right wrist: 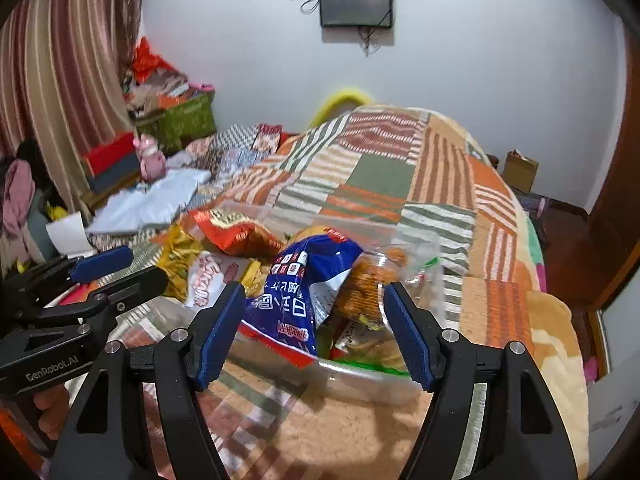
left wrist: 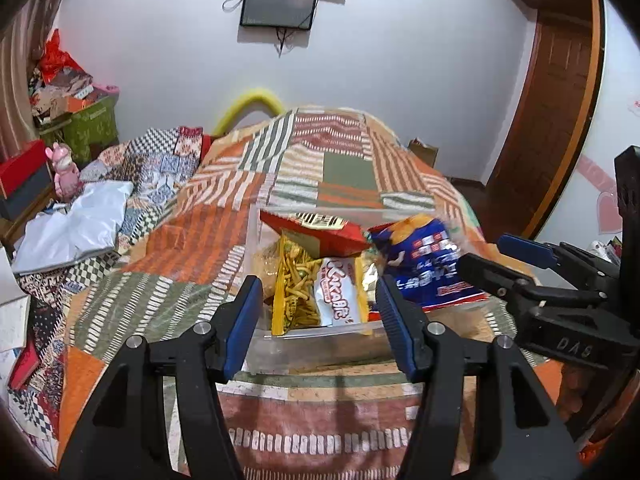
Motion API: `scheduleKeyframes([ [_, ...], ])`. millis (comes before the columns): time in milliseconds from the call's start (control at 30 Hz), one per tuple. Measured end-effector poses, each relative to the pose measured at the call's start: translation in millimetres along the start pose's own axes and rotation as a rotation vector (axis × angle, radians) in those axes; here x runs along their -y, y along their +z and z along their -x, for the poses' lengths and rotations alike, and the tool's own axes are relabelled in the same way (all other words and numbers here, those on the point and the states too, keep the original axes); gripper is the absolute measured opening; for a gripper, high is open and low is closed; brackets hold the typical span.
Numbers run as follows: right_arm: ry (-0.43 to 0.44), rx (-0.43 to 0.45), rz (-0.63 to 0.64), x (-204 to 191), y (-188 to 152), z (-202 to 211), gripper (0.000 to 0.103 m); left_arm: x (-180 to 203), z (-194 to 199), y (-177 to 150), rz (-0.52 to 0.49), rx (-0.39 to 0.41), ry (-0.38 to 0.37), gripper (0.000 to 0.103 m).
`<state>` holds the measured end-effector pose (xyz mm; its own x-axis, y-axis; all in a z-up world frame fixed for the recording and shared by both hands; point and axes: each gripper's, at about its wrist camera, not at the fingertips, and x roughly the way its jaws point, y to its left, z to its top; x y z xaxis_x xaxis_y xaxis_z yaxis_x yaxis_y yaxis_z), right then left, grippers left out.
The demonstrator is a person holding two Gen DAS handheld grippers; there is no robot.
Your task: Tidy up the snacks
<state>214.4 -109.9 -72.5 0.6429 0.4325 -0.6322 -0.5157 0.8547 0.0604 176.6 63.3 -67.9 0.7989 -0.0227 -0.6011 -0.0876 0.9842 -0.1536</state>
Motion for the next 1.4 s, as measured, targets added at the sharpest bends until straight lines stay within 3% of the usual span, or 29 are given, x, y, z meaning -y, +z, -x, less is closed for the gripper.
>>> scheduleKeyframes([
  [233,-0.055,0.108,-0.018,-6.4,-2.2,52.0,0.069,15.4,46.4,4.0,-0.038,0.094,-0.003,0.062],
  [333,-0.069,0.160,-0.023,-11.6,-5.8,75.8,0.079,20.9,67.0,3.0,-0.049,0.137,-0.006,0.066],
  [467,-0.081,0.212,-0.024,-18.2,-9.3,100.7,0.081,28.6,94.5,1.0,-0.058,0.189,-0.014,0.068],
  [733,-0.109,0.277,-0.033,-27.9,-21.6,132.8,0.082,40.4,139.5,-9.6,-0.082,0.278,0.004,0.082],
  [1000,-0.132,0.316,-0.046,-35.1,-28.3,148.6,0.090,47.8,159.8,-20.1,-0.103,0.316,0.021,0.095],
  [1200,-0.146,0.341,-0.046,-36.9,-34.6,154.5,0.100,45.3,160.6,-24.1,-0.087,0.312,0.008,0.097],
  [1400,-0.140,0.341,-0.048,-36.4,-39.3,155.0,0.100,44.9,159.6,-26.1,-0.085,0.306,0.007,0.098],
])
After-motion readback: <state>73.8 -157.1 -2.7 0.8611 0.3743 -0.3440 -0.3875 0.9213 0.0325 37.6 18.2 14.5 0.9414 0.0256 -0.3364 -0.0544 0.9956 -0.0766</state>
